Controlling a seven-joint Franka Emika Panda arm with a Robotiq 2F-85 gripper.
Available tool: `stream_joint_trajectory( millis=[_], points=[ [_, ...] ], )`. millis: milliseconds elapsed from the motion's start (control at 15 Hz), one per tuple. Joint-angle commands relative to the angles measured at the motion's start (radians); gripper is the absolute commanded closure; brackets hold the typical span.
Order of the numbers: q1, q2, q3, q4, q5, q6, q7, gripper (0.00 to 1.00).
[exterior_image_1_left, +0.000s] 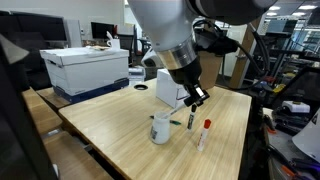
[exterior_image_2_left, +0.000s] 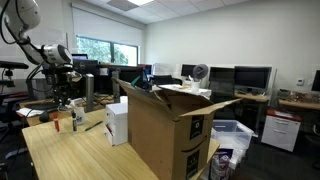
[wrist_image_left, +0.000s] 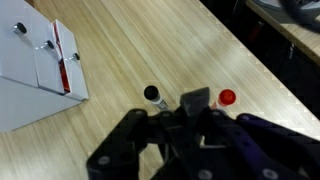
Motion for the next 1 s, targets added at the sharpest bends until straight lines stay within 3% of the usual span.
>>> stream_joint_trajectory(
  millis=[0,933],
  points=[
    [0.014,0.026,0.003,0.05,0.004,-0.049,-0.011,0.95],
    [0.048,0.156,-0.009,0.212,0.008,-0.125,-0.009,0.94]
  ],
)
